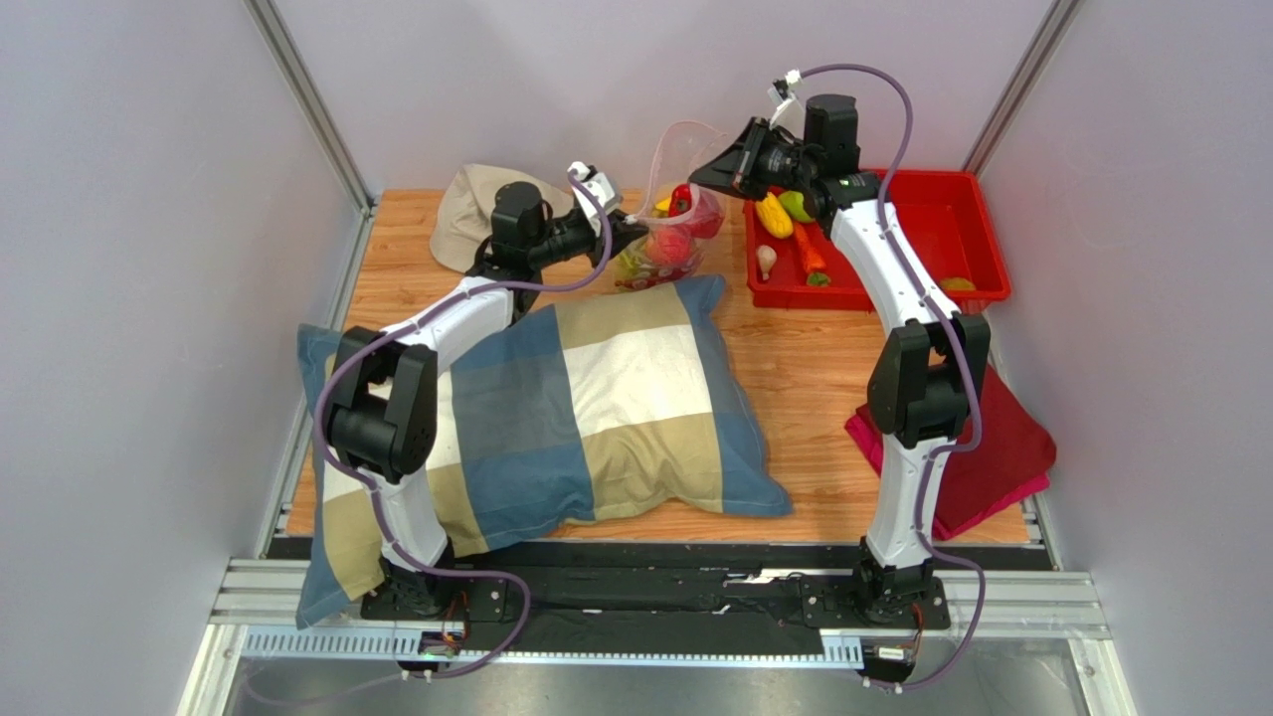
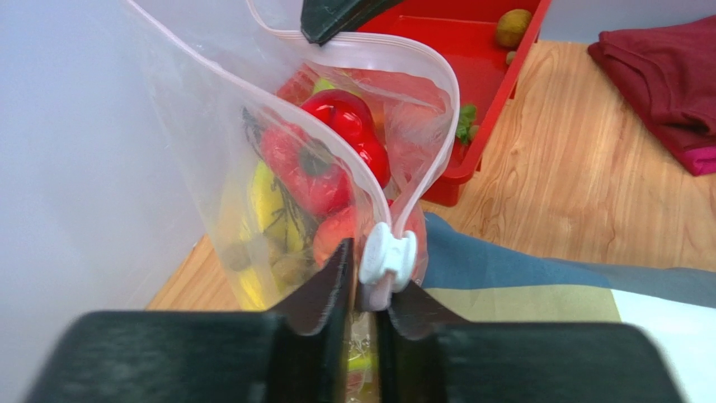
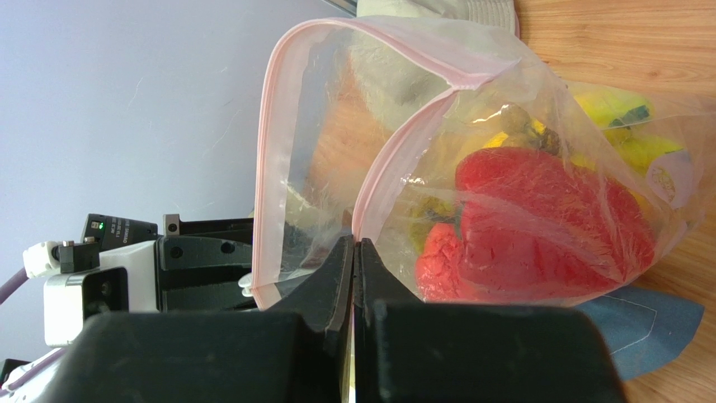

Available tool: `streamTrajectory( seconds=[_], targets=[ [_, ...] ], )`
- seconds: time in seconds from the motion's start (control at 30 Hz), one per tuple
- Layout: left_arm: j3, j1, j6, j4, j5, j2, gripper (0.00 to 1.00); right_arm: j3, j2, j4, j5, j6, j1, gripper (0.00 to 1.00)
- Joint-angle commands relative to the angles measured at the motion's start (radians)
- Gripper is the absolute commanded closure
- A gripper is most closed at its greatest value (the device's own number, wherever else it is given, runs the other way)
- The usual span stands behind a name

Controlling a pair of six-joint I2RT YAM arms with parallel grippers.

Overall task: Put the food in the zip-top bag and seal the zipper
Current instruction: Zip the zipper food storage bag at the center of the board.

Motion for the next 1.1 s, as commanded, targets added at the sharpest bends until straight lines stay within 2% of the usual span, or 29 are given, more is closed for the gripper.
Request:
streamTrajectory(
  seconds=[0.0, 0.07, 0.1, 0.17, 0.2, 0.27, 0.3, 0.37, 0.4, 0.53, 0.57, 0.67, 0.87, 1.07],
  targets=[
    [0.038, 0.008, 0.004, 0.057, 0.023, -0.037, 1.0, 0.038, -0.049, 0.034, -0.021, -0.023, -0.011, 1.0],
    [0.039, 0.019, -0.008, 0.032, 0.045, -0.06, 1.0, 0.041, -0.052, 0.034, -0.045, -0.06, -0.015, 0.98],
    [0.047, 0.025, -0.007, -0.008, 0.077, -0.066, 1.0, 0.044, -0.054, 0.034, -0.062, -0.083, -0.024, 0.84],
    [0.056, 0.043, -0.007, -0.045, 0.097, -0.082, 1.0, 0.058, -0.064, 0.037, -0.118, -0.202, -0.04, 0.66],
    [0.065, 0.051, -0.008, -0.077, 0.121, -0.085, 1.0, 0.06, -0.072, 0.042, -0.146, -0.257, -0.053, 0.48],
    [0.079, 0.063, 0.019, -0.138, 0.138, -0.094, 1.0, 0.054, -0.097, 0.046, -0.181, -0.406, -0.061, 0.34],
    [0.093, 0.064, 0.065, -0.16, 0.157, -0.097, 1.0, 0.028, -0.136, 0.046, -0.186, -0.569, -0.06, 0.26],
    [0.103, 0.064, 0.103, -0.204, 0.172, -0.105, 1.0, -0.023, -0.184, 0.061, -0.22, -0.74, -0.043, 0.22],
    [0.113, 0.064, 0.131, -0.217, 0.178, -0.105, 1.0, -0.07, -0.227, 0.063, -0.226, -0.913, -0.034, 0.2],
    [0.137, 0.062, 0.229, -0.293, 0.204, -0.108, 1.0, -0.127, -0.29, 0.014, -0.284, -1.252, 0.024, 0.25],
    [0.136, 0.062, 0.241, -0.295, 0.206, -0.109, 1.0, -0.13, -0.295, 0.011, -0.292, -1.295, 0.047, 0.28],
    [0.136, 0.06, 0.303, -0.31, 0.215, -0.115, 1.0, -0.158, -0.296, 0.078, -0.318, -1.39, 0.086, 0.33],
    [0.136, 0.062, 0.337, -0.287, 0.229, -0.123, 1.0, -0.134, -0.252, 0.045, -0.372, -1.607, 0.166, 0.39],
    [0.137, 0.062, 0.346, -0.275, 0.232, -0.128, 1.0, -0.114, -0.198, 0.02, -0.383, -1.688, 0.199, 0.45]
  ],
)
